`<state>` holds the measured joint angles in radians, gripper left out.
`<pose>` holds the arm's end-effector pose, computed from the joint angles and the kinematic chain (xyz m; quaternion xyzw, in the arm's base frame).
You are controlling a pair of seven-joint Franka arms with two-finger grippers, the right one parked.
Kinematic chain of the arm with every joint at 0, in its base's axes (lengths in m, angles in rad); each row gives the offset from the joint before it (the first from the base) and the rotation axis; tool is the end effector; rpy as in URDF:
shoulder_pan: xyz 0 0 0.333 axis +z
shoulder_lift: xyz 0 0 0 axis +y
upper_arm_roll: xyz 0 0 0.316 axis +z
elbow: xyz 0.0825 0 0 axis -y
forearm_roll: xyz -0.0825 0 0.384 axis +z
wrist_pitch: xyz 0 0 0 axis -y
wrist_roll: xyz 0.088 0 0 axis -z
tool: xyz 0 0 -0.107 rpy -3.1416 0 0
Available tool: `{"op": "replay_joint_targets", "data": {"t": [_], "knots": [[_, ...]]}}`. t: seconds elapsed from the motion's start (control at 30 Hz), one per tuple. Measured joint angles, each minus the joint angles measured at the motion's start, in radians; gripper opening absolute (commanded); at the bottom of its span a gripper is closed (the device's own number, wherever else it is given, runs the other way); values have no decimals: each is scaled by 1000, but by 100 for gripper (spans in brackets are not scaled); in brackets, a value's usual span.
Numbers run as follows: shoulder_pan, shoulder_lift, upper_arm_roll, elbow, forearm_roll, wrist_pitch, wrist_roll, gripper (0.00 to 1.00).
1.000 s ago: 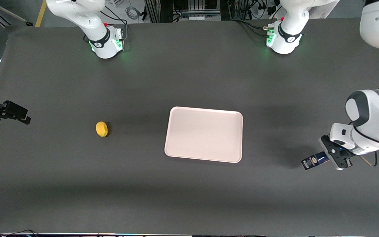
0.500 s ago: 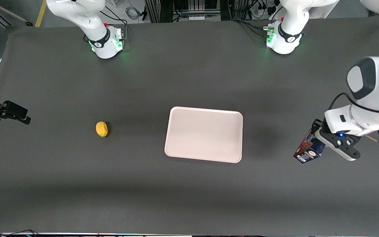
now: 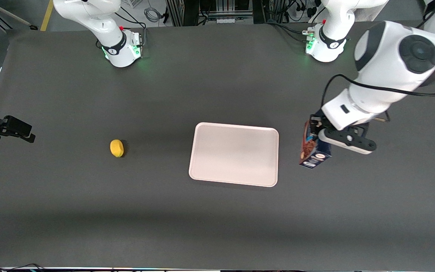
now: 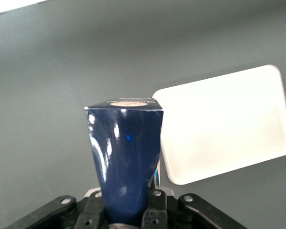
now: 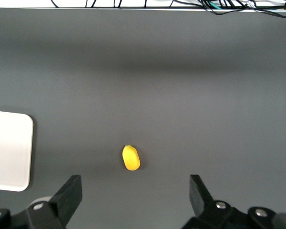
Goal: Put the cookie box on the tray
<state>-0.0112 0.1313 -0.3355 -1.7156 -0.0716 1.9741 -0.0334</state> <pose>0.5798 -0.2040 0.5198 0.9862 -0.1410 0.0553 0.0668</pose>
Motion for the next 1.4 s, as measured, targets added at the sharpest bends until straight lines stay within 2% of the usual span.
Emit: {"op": "replay_joint_targets", "data": {"t": [0.4,0.57,0.8,1.03,1.4], "knots": [[-18,59,-109,-8,72,3,-234,21],[-30,111,-134,-34,109,69,-304,22],[-69,210,-150,-76,240,188,-431,21],[-108,308,-152,-81,356,236,-533,21],[-120,382,-152,-80,397,284,-573,21]]}}
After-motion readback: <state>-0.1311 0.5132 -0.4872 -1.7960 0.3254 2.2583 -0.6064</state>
